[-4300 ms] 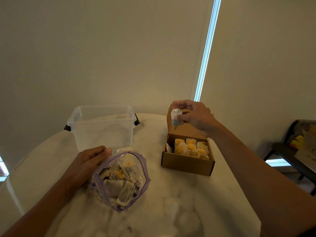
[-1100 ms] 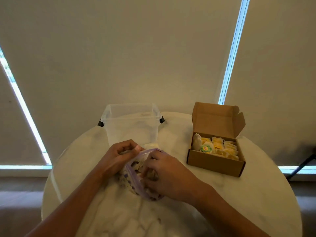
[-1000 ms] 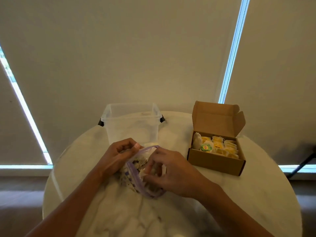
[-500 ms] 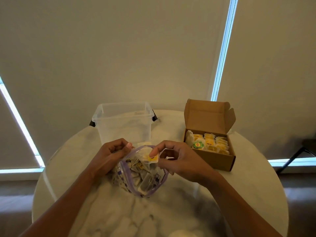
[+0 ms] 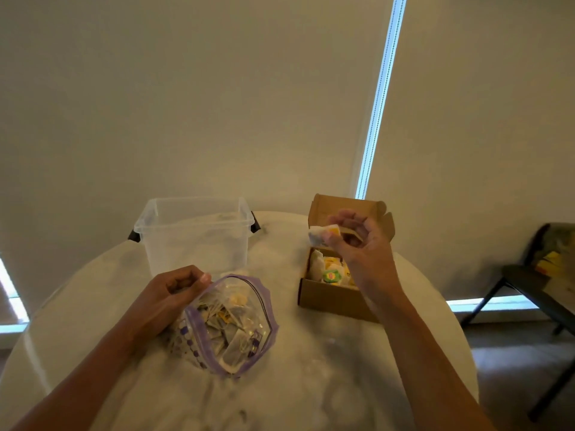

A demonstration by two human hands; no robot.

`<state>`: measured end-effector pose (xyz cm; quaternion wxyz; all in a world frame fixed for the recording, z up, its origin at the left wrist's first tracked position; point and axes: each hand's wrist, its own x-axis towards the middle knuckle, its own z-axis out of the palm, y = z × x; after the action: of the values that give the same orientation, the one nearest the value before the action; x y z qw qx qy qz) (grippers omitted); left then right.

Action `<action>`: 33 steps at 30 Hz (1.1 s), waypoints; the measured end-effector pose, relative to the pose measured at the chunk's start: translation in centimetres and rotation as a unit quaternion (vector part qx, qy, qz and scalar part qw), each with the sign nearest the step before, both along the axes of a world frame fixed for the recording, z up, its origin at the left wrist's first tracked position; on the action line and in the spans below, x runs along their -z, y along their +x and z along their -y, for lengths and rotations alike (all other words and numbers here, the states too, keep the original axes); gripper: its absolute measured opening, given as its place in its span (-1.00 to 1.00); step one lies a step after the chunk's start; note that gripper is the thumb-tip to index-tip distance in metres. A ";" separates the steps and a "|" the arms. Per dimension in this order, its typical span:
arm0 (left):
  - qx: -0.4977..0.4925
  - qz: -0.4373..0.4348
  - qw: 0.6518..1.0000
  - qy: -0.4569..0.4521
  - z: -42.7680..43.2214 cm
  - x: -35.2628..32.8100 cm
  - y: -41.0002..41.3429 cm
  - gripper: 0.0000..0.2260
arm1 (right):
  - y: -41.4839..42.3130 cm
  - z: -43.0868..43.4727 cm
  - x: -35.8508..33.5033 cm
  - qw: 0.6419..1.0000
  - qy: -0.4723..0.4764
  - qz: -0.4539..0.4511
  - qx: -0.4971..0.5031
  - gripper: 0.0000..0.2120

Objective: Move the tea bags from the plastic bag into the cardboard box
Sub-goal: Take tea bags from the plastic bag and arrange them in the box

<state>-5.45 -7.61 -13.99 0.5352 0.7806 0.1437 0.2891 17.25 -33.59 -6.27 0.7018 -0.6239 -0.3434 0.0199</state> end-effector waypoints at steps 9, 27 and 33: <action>0.009 0.016 1.000 -0.021 -0.5 0.5 0.0 -0.38 | 4.2 -0.5 1.1 0.982 -0.184 0.032 0.017 -0.76; -0.015 -0.019 1.000 0.017 -0.4 0.1 -0.3 -0.63 | 3.9 -1.9 1.9 0.940 -0.226 0.248 0.067 -0.80; -0.014 -0.014 1.000 0.003 -0.2 0.0 -0.2 -0.56 | -1.0 -1.9 0.8 0.942 -0.195 0.272 -0.014 -0.79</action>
<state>-5.64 -7.37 -13.98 0.5267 0.7840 0.1619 0.2858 16.20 -31.67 -7.06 0.4459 -0.7254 -0.5192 -0.0734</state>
